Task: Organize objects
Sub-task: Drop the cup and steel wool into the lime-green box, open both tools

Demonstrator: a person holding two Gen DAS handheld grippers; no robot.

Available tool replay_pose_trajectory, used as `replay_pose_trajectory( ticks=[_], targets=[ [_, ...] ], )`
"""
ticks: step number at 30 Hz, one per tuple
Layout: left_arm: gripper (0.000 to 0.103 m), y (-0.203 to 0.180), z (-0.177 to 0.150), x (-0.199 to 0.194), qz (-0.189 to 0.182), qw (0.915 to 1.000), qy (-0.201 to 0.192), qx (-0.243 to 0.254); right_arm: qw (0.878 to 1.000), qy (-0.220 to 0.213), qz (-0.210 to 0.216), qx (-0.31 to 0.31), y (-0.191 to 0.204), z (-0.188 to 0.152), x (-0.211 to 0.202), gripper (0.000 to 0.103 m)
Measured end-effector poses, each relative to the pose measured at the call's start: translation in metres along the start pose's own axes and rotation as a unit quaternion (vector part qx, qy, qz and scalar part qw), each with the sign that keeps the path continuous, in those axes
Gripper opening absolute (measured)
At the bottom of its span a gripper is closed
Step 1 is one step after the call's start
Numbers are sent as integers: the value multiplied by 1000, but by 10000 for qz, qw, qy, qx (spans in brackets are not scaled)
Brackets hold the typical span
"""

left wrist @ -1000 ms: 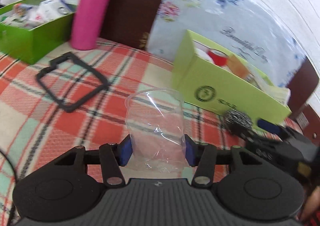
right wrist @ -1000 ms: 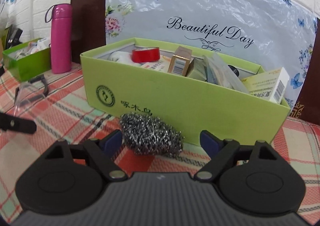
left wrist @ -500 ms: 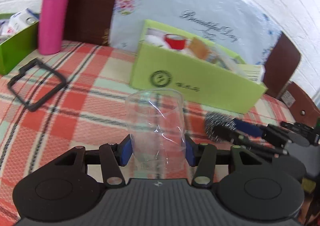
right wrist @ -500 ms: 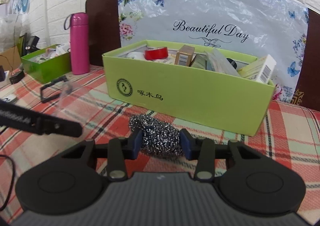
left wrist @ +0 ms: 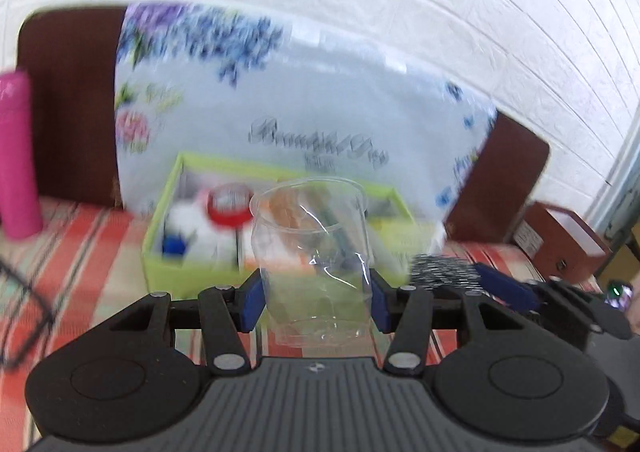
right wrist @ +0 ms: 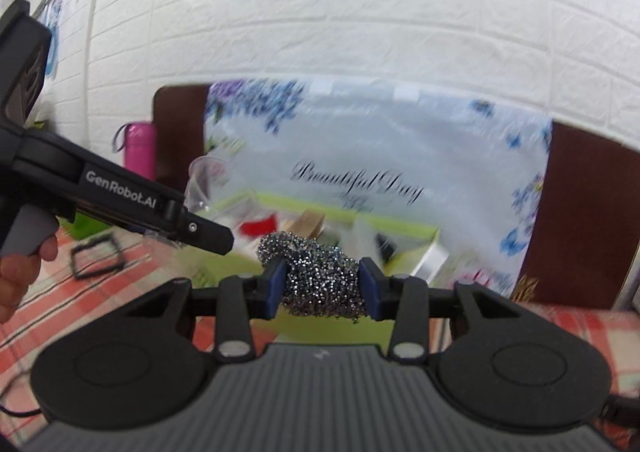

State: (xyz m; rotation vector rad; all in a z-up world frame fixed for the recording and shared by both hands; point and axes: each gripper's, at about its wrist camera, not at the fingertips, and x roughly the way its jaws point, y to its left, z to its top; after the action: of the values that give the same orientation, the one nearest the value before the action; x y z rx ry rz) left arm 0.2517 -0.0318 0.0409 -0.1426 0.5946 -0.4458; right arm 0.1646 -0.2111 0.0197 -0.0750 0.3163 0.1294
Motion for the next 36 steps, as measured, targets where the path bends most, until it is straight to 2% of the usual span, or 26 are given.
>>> replay_pose_trajectory(
  ticks=[3, 8, 9, 11, 12, 13, 15, 17, 18, 21, 23, 26, 29, 33, 36],
  targets=[
    [54, 3, 21, 18, 113, 9999, -96, 46, 9993, -259, -229, -142, -8, 14, 19, 39],
    [55, 12, 41, 48, 305, 9994, -161, 5, 9975, -433, -544, -93, -20, 20, 62, 41],
    [56, 13, 41, 54, 323, 9993, -175, 59, 9970, -409, -644, -145, -20, 16, 72, 44],
    [73, 14, 38, 66, 544, 9983, -133, 167, 9969, -110, -713, -311, -19, 7, 93, 58],
    [82, 17, 34, 72, 670, 9975, -78, 194, 9967, 47, -716, -379, -18, 1, 100, 58],
    [81, 21, 29, 75, 706, 9973, -53, 188, 9966, 100, -699, -414, -18, -5, 102, 58],
    [81, 30, 20, 79, 601, 9981, 19, 125, 9969, 54, -696, -360, -19, -17, 102, 70],
    [81, 35, 14, 80, 647, 9979, 30, 74, 9967, -13, -756, -309, -19, -23, 100, 87],
    [81, 36, 12, 80, 663, 9978, 26, 68, 9968, 11, -764, -255, -20, -24, 99, 88],
    [81, 36, 11, 74, 764, 9971, 32, 48, 9972, 19, -736, -121, -22, -17, 91, 93],
    [82, 33, 11, 63, 821, 9966, -83, 40, 9971, -77, -753, -63, -21, -11, 79, 102],
    [82, 23, 8, 38, 912, 9952, -338, 124, 9977, -116, -660, -66, -19, -2, 54, 103],
    [87, 5, -1, 9, 1126, 9919, -505, 305, 9983, -24, -588, -42, -14, -1, 24, 103],
    [97, -20, -29, -23, 1485, 9874, -346, 416, 9980, 297, -521, 199, -6, -12, -18, 103],
    [97, -31, -55, -37, 1621, 9860, -165, 363, 9966, 517, -528, 366, 0, -27, -46, 103]
  ],
)
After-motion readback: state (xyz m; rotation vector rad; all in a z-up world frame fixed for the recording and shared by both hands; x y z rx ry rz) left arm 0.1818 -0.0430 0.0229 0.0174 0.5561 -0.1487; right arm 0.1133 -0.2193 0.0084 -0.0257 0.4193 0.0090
